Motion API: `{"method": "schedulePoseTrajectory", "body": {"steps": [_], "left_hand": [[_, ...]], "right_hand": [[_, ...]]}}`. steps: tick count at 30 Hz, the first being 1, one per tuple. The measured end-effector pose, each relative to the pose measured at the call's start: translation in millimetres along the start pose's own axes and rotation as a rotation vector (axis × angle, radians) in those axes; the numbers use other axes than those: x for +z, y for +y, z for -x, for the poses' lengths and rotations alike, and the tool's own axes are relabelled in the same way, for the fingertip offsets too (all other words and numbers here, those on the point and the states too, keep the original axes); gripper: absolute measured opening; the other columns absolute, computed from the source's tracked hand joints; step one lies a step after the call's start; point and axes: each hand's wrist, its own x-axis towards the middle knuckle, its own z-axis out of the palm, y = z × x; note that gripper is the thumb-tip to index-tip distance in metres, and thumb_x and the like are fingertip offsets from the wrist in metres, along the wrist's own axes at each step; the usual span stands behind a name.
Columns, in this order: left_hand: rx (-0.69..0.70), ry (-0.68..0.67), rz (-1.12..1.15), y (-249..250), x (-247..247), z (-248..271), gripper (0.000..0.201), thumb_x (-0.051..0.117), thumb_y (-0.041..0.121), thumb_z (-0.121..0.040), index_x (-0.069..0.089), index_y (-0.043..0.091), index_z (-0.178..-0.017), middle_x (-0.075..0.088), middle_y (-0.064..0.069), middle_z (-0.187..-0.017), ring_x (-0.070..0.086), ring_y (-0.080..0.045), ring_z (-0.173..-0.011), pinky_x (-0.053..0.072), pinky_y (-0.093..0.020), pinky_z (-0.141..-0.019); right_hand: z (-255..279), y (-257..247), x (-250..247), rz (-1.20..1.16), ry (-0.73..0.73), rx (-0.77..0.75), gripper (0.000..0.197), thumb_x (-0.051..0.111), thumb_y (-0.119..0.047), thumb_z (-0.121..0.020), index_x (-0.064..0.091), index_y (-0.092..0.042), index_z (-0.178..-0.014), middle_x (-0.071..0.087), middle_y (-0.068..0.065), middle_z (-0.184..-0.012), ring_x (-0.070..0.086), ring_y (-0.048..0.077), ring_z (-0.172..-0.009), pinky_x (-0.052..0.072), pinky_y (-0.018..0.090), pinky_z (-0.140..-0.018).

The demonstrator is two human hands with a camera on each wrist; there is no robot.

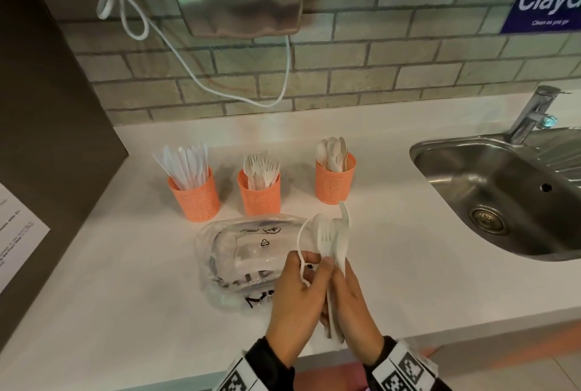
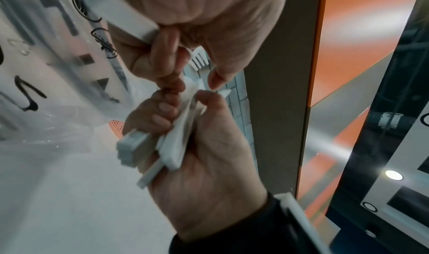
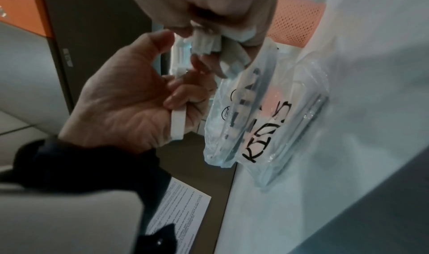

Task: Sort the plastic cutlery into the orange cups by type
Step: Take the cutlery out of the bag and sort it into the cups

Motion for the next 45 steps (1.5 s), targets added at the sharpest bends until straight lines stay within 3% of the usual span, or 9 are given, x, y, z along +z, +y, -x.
{"method": "schedulePoseTrajectory", "body": {"steps": [3,7,17,21,26,31,35,38,45], "left_hand": [[-0.022,0.023,-0.044,-9,1,-6,0.015,0.056,0.026,-0.089,0.055,0.012,-0.094,0.067,-0.003,-0.083,0.063,-0.003,-0.071,0.048,-0.012,-0.057],[0.079,0.019,-0.147,-15,-1,-12,0.013,0.056,0.022,-0.089,0.058,0.011,-0.096,0.068,0.001,-0.085,0.062,-0.001,-0.078,0.049,-0.014,-0.066],[-0.088,0.087,0.103,-20,4,-19,0.021,0.039,0.021,-0.098,0.056,0.011,-0.090,0.061,-0.003,-0.079,0.054,-0.011,-0.068,0.042,-0.022,-0.062],[-0.155,0.134,0.259,-15,-3,-22,0.029,0.032,0.035,-0.099,0.048,0.012,-0.089,0.043,-0.001,-0.060,0.044,-0.012,-0.051,0.042,-0.021,-0.049],[-0.086,-0.004,0.158,-8,-10,-19,0.030,0.052,0.037,-0.091,0.046,0.017,-0.070,0.034,0.008,-0.042,0.033,-0.008,-0.034,0.030,-0.021,-0.037],[-0.088,-0.032,0.123,-14,-6,-12,0.041,0.035,0.043,-0.095,0.050,0.010,-0.077,0.037,0.006,-0.041,0.039,-0.010,-0.033,0.035,-0.022,-0.039],[0.075,0.026,0.031,-19,-4,-14,0.029,0.051,0.048,-0.087,0.063,0.022,-0.087,0.066,0.011,-0.067,0.061,-0.005,-0.063,0.045,-0.022,-0.063],[0.071,0.027,-0.003,-23,-1,-15,0.041,0.064,0.059,-0.063,0.064,0.021,-0.081,0.069,-0.008,-0.076,0.065,-0.022,-0.075,0.051,-0.034,-0.071],[0.110,0.090,-0.076,-23,0,-17,0.012,0.062,0.018,-0.084,0.059,0.010,-0.076,0.064,-0.001,-0.069,0.061,-0.010,-0.066,0.050,-0.026,-0.065]], "right_hand": [[-1,10,0,0.107,0.033,-0.105,0.019,0.041,-0.026,-0.093,0.049,-0.032,-0.109,0.069,-0.006,-0.094,0.067,0.002,-0.085,0.050,0.015,-0.071],[-1,15,-1,0.183,0.039,-0.143,0.024,0.042,-0.013,-0.095,0.047,-0.030,-0.111,0.064,-0.001,-0.108,0.062,-0.002,-0.098,0.045,0.007,-0.078],[2,4,-5,0.036,0.005,-0.043,0.022,0.051,-0.027,-0.091,0.057,-0.022,-0.112,0.066,-0.011,-0.068,0.062,0.000,-0.060,0.046,0.011,-0.053],[-1,0,-9,-0.046,0.028,0.065,0.018,0.054,-0.031,-0.089,0.054,-0.014,-0.096,0.046,-0.004,-0.054,0.039,0.008,-0.037,0.032,0.018,-0.033],[-4,-2,-13,0.022,0.063,0.027,0.009,0.055,-0.019,-0.090,0.054,-0.013,-0.097,0.044,-0.006,-0.048,0.038,0.008,-0.036,0.034,0.019,-0.034],[-4,-2,-15,0.072,0.111,-0.022,0.009,0.056,-0.018,-0.089,0.052,-0.011,-0.085,0.044,-0.005,-0.044,0.038,0.009,-0.036,0.034,0.019,-0.035],[-3,-3,-15,0.083,0.122,-0.072,0.002,0.056,-0.016,-0.089,0.056,-0.014,-0.088,0.043,-0.005,-0.043,0.036,0.007,-0.035,0.032,0.018,-0.034],[-3,2,-12,0.157,0.112,-0.138,0.016,0.053,-0.011,-0.091,0.058,-0.017,-0.105,0.052,-0.009,-0.042,0.041,0.002,-0.035,0.032,0.014,-0.037],[1,8,-12,0.217,0.048,-0.114,0.021,0.052,-0.007,-0.091,0.057,-0.023,-0.103,0.054,-0.012,-0.049,0.045,0.000,-0.042,0.034,0.010,-0.042]]}}
